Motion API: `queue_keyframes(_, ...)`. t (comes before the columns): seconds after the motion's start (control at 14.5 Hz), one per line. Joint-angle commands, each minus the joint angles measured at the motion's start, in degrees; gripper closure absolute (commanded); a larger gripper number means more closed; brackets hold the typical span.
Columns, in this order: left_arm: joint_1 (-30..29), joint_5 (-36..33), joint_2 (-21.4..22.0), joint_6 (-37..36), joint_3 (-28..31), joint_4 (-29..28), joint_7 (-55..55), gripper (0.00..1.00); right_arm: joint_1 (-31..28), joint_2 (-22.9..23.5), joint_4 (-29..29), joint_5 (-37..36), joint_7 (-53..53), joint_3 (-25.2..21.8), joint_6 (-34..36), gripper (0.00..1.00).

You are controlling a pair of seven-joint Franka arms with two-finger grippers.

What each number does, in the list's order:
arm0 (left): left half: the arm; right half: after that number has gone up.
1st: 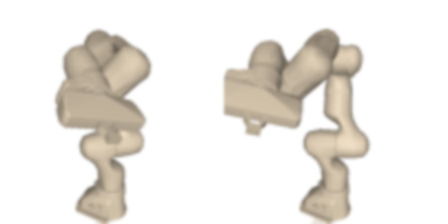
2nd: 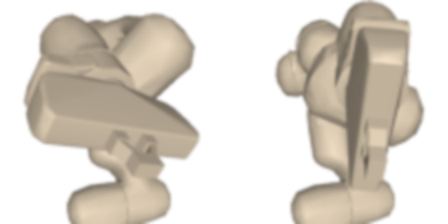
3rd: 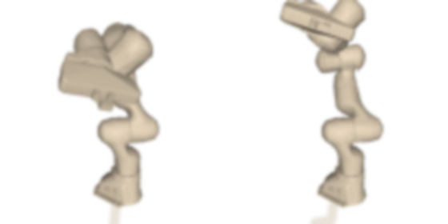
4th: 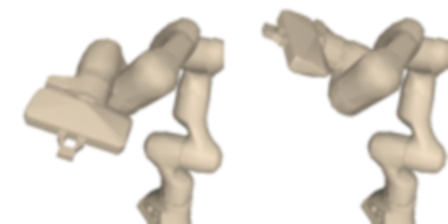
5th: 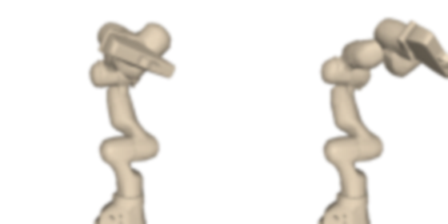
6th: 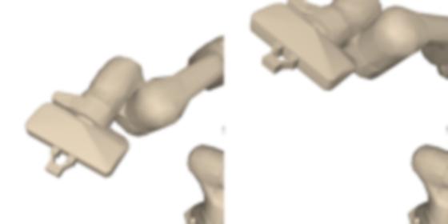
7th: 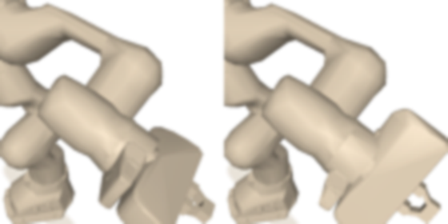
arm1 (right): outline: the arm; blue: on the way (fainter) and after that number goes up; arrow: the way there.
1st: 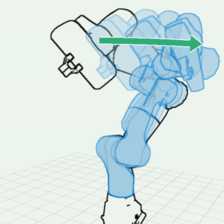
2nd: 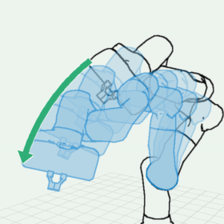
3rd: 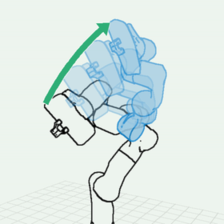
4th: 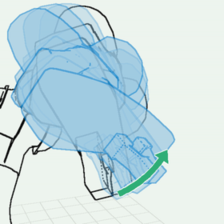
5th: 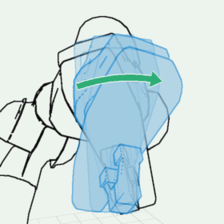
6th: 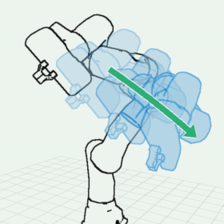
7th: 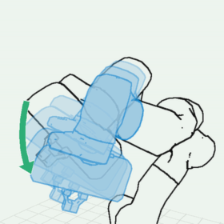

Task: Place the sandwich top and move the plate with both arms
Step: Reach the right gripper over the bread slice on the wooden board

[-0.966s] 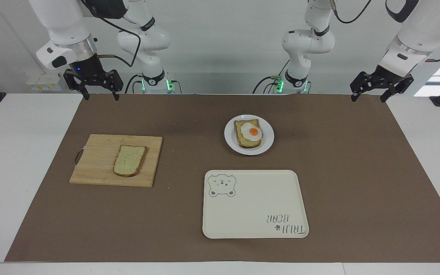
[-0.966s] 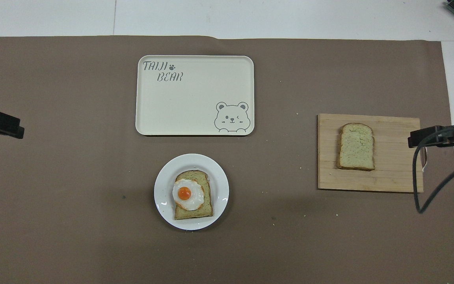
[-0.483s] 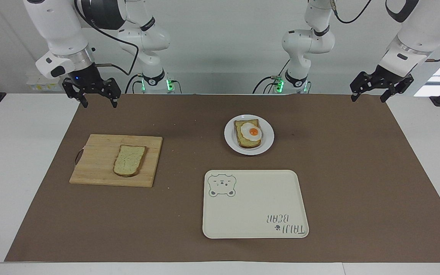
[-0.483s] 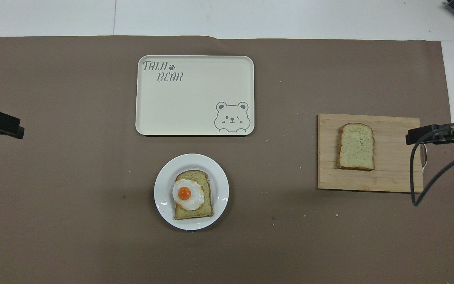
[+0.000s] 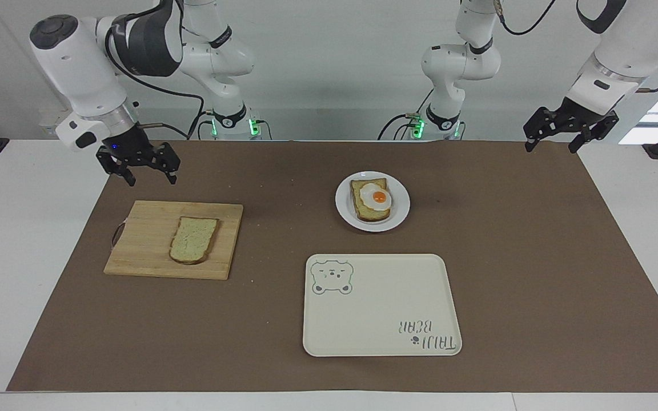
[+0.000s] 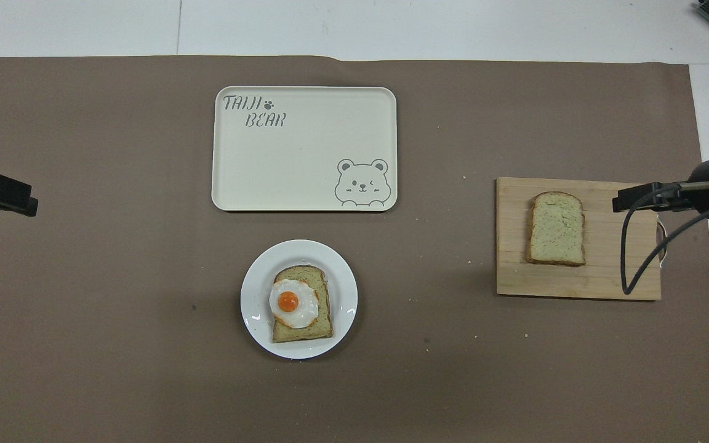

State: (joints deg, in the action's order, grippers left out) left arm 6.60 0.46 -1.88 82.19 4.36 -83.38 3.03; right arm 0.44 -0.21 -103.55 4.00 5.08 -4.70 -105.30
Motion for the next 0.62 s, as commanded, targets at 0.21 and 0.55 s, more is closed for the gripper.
queue_keyframes(0.21,-0.3,0.5,0.4,-1.1,-0.1,0.3,0.3,0.0,-1.1,4.9,-4.5,2.3,6.2,0.5,-9.0,0.0)
queue_keyframes(0.55,-0.3,0.5,0.4,-1.1,-0.1,0.3,0.3,0.0,-1.7,6.0,-9.6,2.8,6.4,0.5,-13.5,0.0)
